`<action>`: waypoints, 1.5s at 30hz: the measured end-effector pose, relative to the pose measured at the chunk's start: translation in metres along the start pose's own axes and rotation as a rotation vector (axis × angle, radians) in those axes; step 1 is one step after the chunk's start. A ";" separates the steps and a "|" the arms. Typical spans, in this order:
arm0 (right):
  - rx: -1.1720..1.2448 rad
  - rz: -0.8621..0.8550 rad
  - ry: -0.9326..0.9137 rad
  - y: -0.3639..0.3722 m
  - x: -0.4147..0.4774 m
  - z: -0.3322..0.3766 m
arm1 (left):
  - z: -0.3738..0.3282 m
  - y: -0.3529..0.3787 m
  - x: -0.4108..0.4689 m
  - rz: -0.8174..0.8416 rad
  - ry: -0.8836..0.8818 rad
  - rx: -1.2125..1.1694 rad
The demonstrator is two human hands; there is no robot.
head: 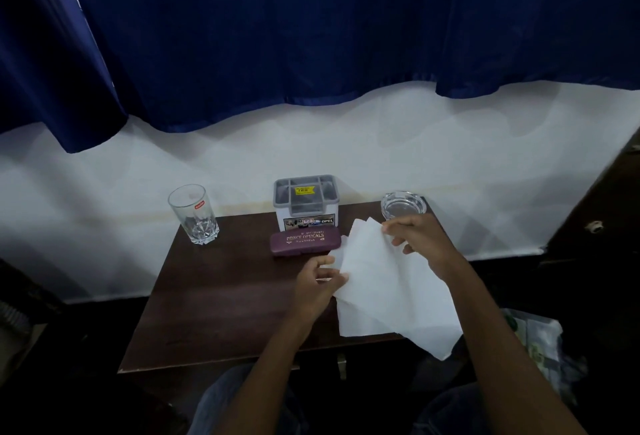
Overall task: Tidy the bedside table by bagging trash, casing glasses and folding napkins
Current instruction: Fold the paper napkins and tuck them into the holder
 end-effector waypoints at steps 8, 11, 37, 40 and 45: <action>-0.037 -0.211 -0.054 -0.012 0.011 -0.007 | -0.003 -0.004 0.005 -0.022 0.057 0.068; -0.140 -0.263 -0.108 -0.014 0.016 -0.003 | 0.007 -0.006 0.007 -0.026 -0.046 -0.097; -0.251 0.136 -0.250 0.057 0.009 0.019 | 0.005 -0.017 0.008 -0.060 -0.064 -0.412; -0.330 0.259 -0.232 0.084 0.005 0.009 | 0.004 -0.017 0.006 -0.054 -0.062 -0.393; -0.378 0.252 -0.248 0.084 0.010 0.007 | 0.001 -0.020 0.007 -0.072 -0.036 -0.272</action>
Point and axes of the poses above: each hand's wrist, its own x-axis towards the middle knuckle, its own y-axis out of the palm, z = x × y, the point moved 10 cm from there along x, towards the middle knuckle, and after that the axes turned 5 degrees about z, right-handed, at the moved point
